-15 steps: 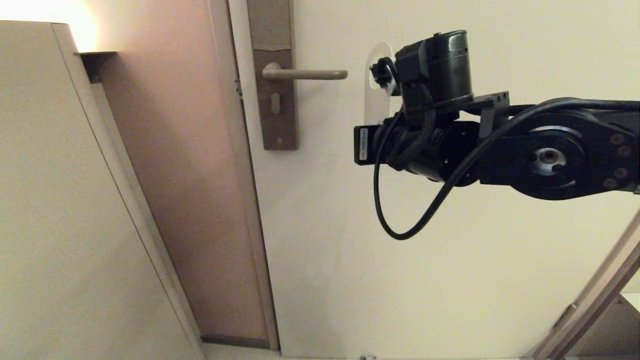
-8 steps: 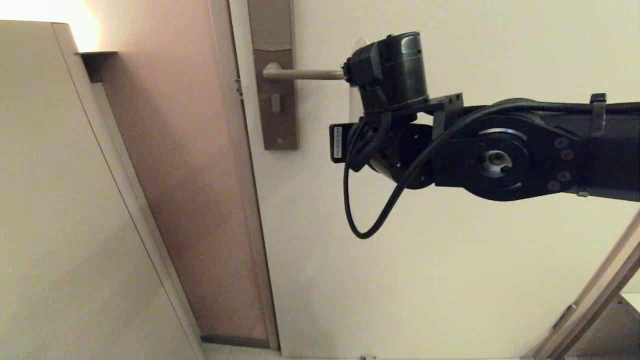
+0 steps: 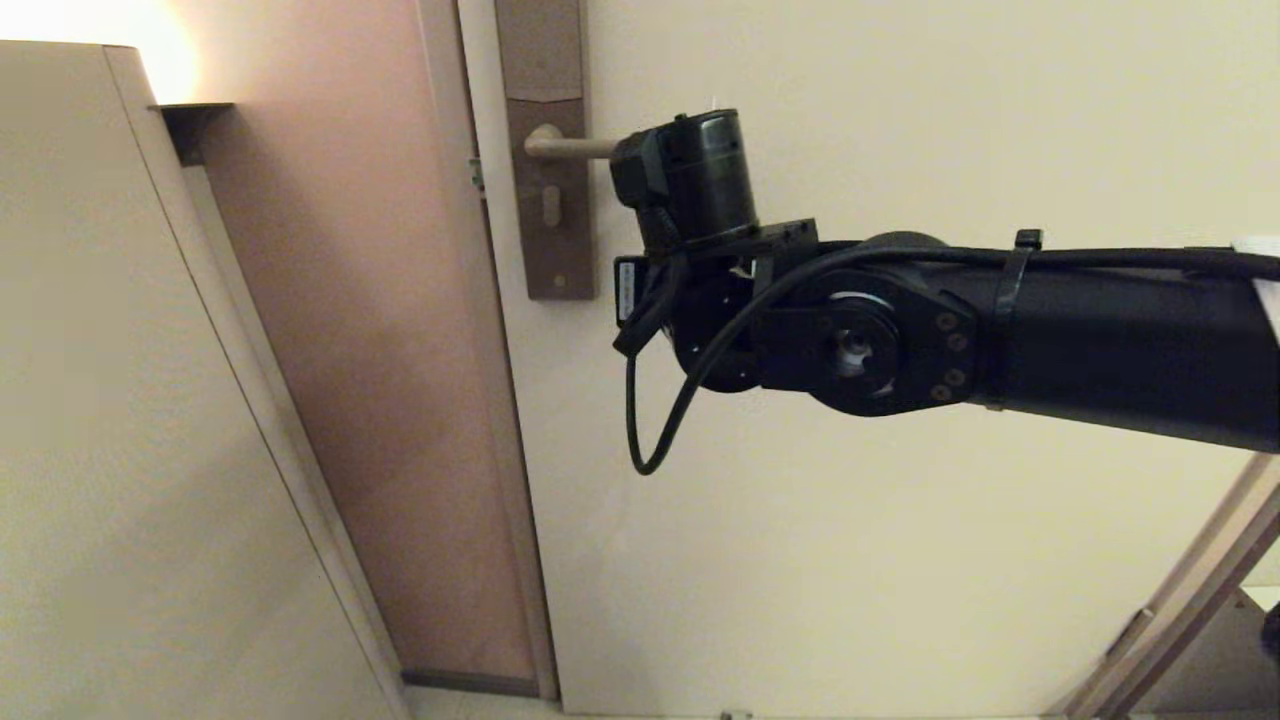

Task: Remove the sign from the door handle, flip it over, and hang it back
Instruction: Hang the sign back with the other side facing out

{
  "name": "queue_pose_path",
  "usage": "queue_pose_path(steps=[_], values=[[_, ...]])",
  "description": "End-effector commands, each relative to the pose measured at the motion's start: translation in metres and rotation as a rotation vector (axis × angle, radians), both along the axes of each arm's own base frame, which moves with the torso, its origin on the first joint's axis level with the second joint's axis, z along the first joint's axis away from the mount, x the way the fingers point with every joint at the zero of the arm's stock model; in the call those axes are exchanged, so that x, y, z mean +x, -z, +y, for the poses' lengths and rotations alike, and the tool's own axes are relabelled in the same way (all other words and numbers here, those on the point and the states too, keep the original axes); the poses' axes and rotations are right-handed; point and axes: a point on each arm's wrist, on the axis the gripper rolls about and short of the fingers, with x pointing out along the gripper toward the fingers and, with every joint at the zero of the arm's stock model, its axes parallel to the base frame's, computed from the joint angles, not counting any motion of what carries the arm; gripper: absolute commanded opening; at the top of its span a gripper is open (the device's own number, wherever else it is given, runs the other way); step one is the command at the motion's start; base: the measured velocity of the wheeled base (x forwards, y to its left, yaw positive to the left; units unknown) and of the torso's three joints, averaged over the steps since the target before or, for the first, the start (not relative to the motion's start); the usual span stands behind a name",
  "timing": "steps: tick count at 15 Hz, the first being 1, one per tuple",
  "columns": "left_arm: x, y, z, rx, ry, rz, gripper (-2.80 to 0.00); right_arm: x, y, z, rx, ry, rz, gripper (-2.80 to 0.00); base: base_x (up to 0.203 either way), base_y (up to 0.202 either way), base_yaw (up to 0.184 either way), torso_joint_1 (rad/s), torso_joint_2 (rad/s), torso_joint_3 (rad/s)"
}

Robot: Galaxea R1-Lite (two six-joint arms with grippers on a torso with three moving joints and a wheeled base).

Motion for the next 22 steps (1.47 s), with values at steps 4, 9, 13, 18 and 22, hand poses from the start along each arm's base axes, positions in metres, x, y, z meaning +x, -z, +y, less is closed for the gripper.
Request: queue_pose_path(steps=[4, 9, 13, 18, 22], values=[[0.000, 0.000, 0.000, 0.000, 0.001, 0.000, -2.80, 0.005, 0.022, 0.013, -0.020, -0.004, 0.029, -2.80, 0.000, 0.000, 0.000, 0.000, 0.00, 0.000], [0.000, 0.000, 0.000, 0.000, 0.000, 0.000, -2.80, 0.008, 0.029, 0.017, -0.024, -0.005, 0.035, -2.80, 0.000, 0.000, 0.000, 0.000, 0.00, 0.000], [0.000, 0.000, 0.000, 0.000, 0.000, 0.000, -2.80, 0.006, 0.020, 0.014, 0.006, -0.001, 0.024, -2.80, 0.000, 0.000, 0.000, 0.000, 0.00, 0.000], [0.000, 0.000, 0.000, 0.000, 0.000, 0.000, -2.80, 0.007, 0.012, 0.007, 0.019, 0.001, 0.017, -2.80, 0.000, 0.000, 0.000, 0.000, 0.00, 0.000], [0.000, 0.000, 0.000, 0.000, 0.000, 0.000, -2.80, 0.010, 0.010, 0.004, -0.006, -0.025, 0.016, -2.80, 0.000, 0.000, 0.000, 0.000, 0.00, 0.000]])
